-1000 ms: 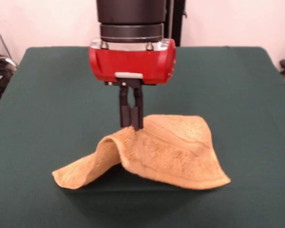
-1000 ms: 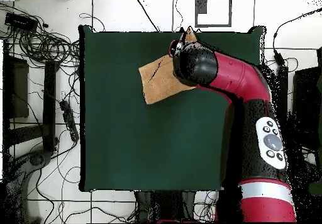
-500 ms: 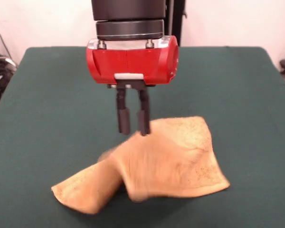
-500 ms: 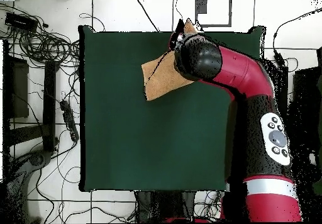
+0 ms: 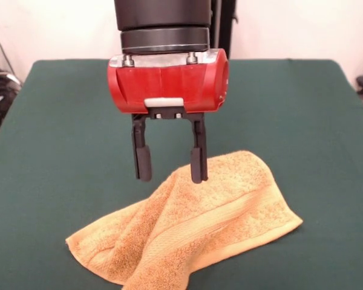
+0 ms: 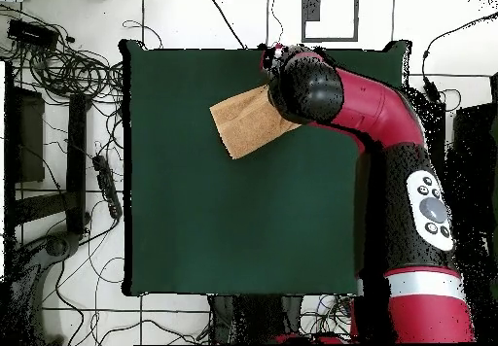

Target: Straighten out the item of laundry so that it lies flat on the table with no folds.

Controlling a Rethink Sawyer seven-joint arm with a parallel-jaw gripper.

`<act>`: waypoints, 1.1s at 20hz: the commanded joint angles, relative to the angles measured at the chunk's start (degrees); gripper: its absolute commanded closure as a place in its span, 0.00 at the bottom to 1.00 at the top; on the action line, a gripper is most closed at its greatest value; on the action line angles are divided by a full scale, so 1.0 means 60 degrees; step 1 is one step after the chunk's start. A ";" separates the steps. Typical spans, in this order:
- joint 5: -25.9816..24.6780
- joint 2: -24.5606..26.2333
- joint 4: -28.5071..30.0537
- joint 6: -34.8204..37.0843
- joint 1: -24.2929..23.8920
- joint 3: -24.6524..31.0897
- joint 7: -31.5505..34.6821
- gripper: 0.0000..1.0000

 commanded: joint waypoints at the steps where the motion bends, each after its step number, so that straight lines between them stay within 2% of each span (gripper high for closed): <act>1: -0.0547 0.0328 0.0487 -0.0371 0.0039 0.1434 -0.0548 0.00; 9: -0.0489 0.0531 0.0781 -0.0319 -0.0006 0.1428 -0.0032 0.00; 16: -0.0568 0.1079 0.0984 -0.0580 -0.0104 0.1467 0.0056 0.00; 22: -0.0526 0.1022 0.1359 -0.0670 -0.0015 0.1323 0.0396 0.00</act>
